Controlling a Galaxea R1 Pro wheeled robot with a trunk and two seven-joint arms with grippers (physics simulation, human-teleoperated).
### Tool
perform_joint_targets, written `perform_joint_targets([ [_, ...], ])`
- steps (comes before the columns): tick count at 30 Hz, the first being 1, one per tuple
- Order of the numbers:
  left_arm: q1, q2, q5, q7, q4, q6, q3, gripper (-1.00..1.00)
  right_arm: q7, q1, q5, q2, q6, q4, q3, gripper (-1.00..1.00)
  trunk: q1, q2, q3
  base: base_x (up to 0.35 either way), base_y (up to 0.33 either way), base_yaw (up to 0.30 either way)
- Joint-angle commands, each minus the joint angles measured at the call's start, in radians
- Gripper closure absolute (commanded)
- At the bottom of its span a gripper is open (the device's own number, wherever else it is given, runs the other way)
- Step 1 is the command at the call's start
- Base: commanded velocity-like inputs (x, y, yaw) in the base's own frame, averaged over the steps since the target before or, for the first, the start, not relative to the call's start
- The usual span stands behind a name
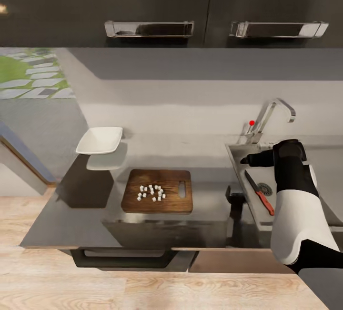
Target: In the kitchen, take the Vidalia onion out of the sink, dice it on the chopping board with the paring knife, put the diced onion into the bowl on the countertop, then place both the paring knife and the chopping board into the sink.
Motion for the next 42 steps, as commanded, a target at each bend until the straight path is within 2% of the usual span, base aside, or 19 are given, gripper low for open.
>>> perform_joint_targets([
  [1,0.000,0.000,0.007,0.001,0.000,-0.002,-0.009,-1.00,0.011,-0.001,0.010,0.000,0.002,-0.001,-0.001,-1.00,0.000,-0.002,-0.002,-0.079,0.284,0.000],
  [18,0.000,-0.001,0.007,0.001,0.000,-0.002,-0.009,-1.00,0.013,-0.001,0.010,0.016,0.002,0.008,-0.001,-1.00,0.000,-0.002,-0.002,-0.174,0.259,0.000],
  [42,0.000,-0.001,0.007,0.001,0.000,-0.001,-0.009,-1.00,0.012,-0.001,0.011,0.017,0.001,0.032,-0.001,-1.00,0.000,-0.002,-0.002,-0.010,0.273,0.000],
])
